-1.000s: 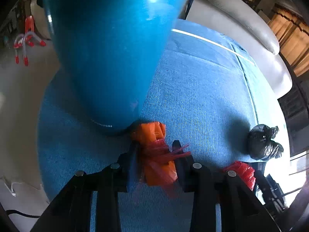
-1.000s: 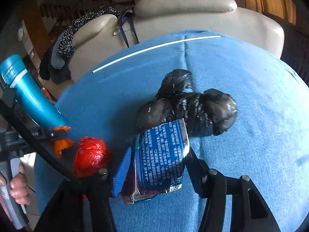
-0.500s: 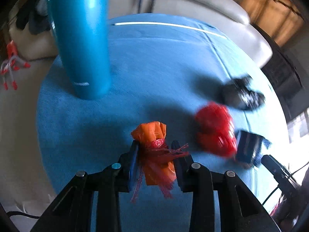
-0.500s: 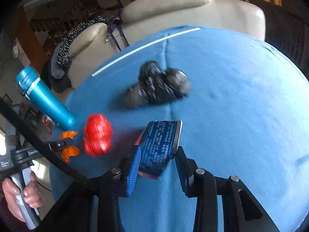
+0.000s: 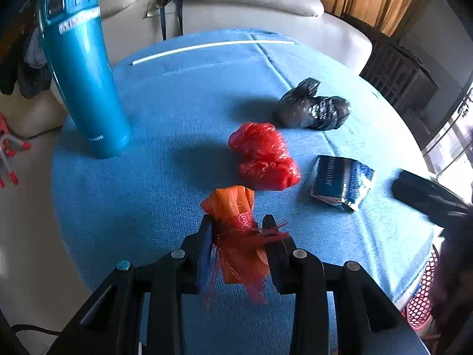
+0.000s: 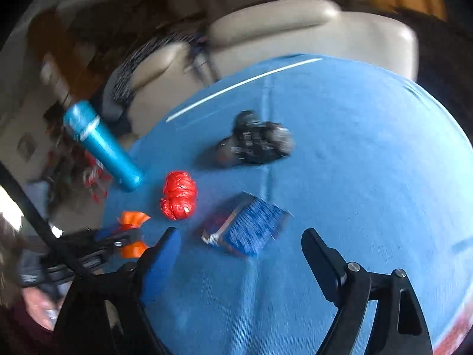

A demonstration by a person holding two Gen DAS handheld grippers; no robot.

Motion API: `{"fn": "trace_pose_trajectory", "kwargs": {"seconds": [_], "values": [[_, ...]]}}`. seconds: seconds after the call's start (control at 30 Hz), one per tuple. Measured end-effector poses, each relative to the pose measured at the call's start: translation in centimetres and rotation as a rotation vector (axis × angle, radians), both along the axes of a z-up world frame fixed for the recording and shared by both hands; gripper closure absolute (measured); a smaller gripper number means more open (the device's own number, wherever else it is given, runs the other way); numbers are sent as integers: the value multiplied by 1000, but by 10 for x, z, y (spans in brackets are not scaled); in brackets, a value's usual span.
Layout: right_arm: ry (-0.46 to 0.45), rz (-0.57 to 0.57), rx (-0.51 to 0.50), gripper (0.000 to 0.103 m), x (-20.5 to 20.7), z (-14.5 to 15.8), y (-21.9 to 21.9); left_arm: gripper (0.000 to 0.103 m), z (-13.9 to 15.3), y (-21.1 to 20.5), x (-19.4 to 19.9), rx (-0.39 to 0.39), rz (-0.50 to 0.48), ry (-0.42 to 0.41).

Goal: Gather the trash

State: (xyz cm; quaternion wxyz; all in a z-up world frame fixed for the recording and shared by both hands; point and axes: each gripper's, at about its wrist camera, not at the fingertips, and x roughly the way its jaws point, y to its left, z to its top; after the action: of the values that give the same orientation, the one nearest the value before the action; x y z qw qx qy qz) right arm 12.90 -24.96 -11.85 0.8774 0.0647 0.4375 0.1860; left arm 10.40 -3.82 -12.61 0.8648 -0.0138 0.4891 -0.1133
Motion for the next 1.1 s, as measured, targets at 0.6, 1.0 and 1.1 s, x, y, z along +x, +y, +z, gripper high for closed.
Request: {"fn": "trace_pose_trajectory", "kwargs": {"seconds": [0.6,1.0,1.1], "values": [[74,252,-141,17,21,-37,32,68,28,-4,-24,158,-55,-130],[120,274,-99,17,-14,-39,45,68,36,-14,-40,220,-83,-179],[111,288,-99,17,-20,-41,47,68,38,-17,-42,231,-89,-187]]}}
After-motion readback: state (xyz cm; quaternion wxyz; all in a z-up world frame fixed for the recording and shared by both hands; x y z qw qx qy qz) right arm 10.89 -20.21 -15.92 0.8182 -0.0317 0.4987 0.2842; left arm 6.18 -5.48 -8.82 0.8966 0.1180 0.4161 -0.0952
